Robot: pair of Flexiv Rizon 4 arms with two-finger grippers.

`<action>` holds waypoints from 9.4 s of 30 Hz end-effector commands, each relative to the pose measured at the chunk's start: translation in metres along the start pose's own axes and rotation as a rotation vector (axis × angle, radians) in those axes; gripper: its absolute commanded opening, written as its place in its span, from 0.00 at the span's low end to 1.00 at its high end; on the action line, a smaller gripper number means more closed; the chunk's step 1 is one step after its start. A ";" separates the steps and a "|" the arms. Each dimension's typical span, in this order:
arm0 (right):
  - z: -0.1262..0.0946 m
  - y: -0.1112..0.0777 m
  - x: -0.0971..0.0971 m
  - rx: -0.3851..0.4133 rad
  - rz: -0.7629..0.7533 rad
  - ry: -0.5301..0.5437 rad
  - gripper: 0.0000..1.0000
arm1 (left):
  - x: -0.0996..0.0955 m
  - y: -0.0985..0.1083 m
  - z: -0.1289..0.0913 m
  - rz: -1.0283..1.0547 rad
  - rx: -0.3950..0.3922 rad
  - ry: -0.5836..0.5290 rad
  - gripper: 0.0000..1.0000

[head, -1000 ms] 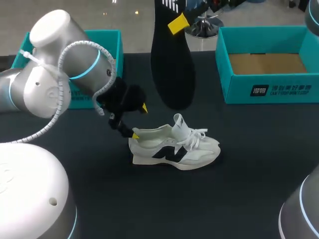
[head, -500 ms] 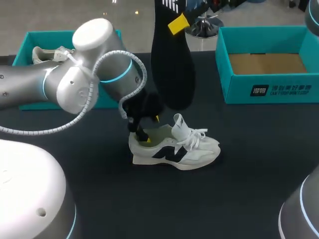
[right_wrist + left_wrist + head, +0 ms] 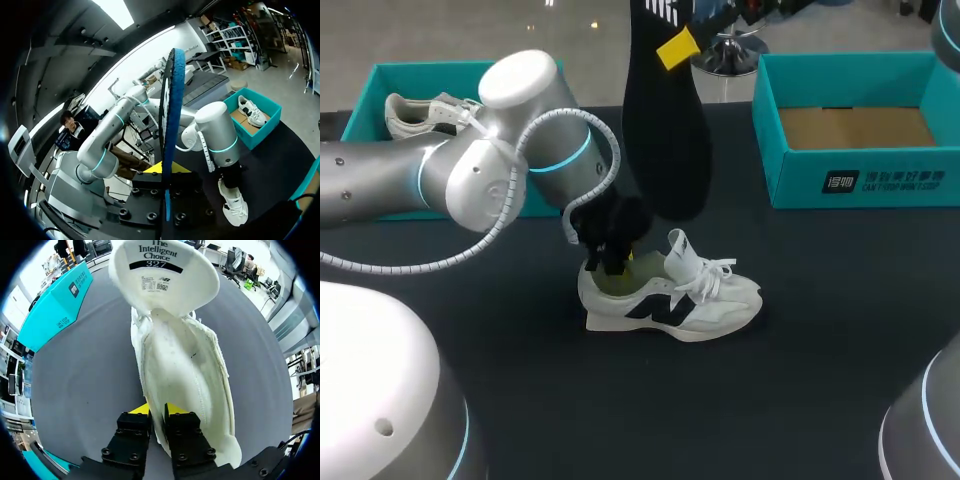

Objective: Take the shoe out of the shoebox, open the shoe tongue, remove and reinsert the insole, then place the shoe into the shoebox

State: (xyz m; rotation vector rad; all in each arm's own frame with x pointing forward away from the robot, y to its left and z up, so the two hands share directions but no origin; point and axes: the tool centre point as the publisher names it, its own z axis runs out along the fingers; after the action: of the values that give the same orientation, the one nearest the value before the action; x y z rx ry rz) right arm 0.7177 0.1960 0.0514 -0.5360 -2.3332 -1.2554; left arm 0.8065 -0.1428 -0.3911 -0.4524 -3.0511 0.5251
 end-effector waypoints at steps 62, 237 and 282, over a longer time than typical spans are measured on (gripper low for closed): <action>-0.006 0.009 0.045 -0.029 0.032 -0.003 0.00 | 0.020 -0.069 -0.013 1.126 0.145 0.375 0.00; 0.073 -0.017 -0.200 0.077 0.484 0.184 0.00 | -0.061 -0.106 -0.229 1.298 0.766 -1.183 1.00; 0.013 0.001 -0.146 0.215 0.305 -0.430 1.00 | -0.052 -0.088 -0.208 1.172 0.781 -1.043 0.00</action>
State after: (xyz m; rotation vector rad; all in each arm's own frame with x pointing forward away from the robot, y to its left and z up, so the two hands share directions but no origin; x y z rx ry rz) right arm 0.8428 0.1861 -0.0535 -0.9737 -2.3061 -0.9486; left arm 0.8438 -0.1694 -0.1624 -2.4301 -2.3434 2.4118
